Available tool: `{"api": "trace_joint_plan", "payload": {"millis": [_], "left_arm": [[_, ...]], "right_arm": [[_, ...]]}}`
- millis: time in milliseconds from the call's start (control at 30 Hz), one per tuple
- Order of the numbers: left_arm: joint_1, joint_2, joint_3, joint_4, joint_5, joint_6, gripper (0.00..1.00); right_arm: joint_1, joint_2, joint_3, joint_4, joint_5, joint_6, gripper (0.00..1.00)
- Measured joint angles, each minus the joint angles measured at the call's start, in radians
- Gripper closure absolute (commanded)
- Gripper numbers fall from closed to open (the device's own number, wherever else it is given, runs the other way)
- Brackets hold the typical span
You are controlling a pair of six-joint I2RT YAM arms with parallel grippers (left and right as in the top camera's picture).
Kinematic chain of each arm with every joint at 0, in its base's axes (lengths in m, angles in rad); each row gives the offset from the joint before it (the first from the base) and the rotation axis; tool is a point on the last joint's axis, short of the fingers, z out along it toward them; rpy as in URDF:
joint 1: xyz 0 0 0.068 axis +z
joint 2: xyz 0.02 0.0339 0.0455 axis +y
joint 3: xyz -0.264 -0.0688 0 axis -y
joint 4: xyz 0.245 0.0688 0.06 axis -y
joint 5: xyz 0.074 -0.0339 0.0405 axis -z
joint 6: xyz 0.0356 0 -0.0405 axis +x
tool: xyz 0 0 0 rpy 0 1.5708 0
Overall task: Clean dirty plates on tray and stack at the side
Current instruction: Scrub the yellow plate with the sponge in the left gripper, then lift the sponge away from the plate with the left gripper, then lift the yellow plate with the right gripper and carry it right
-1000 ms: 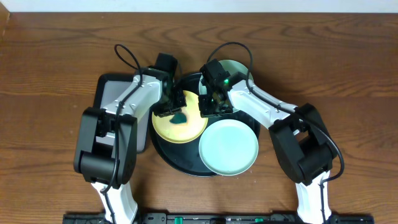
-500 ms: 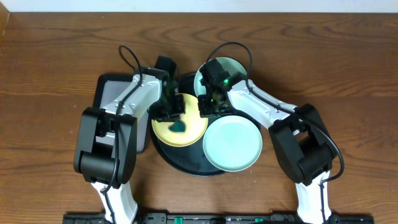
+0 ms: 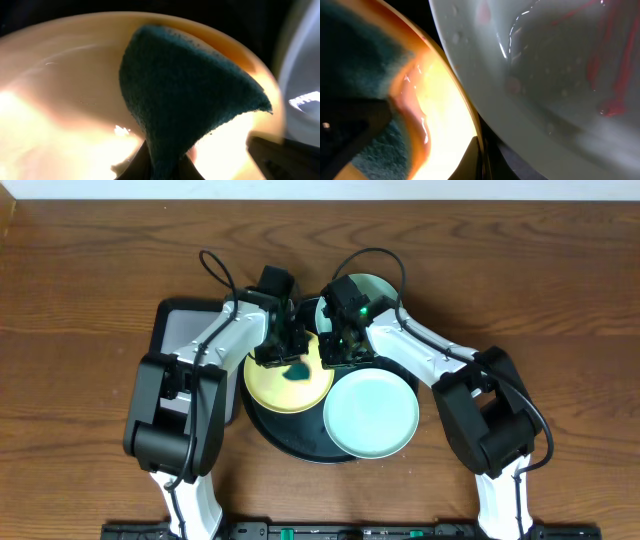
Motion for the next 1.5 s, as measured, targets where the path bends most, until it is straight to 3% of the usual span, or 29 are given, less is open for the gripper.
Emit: {"api": "trace_joint_plan", "payload": {"millis": [167,433,633,667,733,1133,1267,1500], "left_arm": [[0.015,0.000,0.074,-0.135,-0.139,-0.028,0.93],[0.072,-0.101,0.225,-0.266,-0.201,-0.041,0.93],[0.144,-0.245,0.248,-0.288,-0.210,-0.041,0.93],[0.163,-0.269,0.249,-0.292,-0.215,-0.041,0.92],[0.185,-0.287,0.250,-0.298,-0.219,-0.041,0.92],[0.202,-0.288,0.250,-0.317,-0.220,-0.041,0.94],[0.202,-0.288,0.250,-0.318,-0.220,-0.041,0.93],[0.202,-0.288,0.250,-0.318,-0.219,-0.041,0.92]], "right_arm": [[0.000,0.000,0.000,0.000,0.000,0.000,0.99],[0.000,0.000,0.000,0.001,0.000,0.000,0.98],[0.000,0.000,-0.010,0.025,0.004,-0.003,0.86],[0.002,0.000,-0.011,0.026,0.005,-0.003,0.87],[0.005,0.000,-0.011,0.027,0.007,-0.006,0.99],[0.007,-0.009,-0.012,0.021,-0.008,-0.048,0.99],[0.018,-0.092,-0.014,-0.001,0.040,-0.075,0.99],[0.072,-0.308,-0.014,-0.026,0.287,-0.132,0.99]]}}
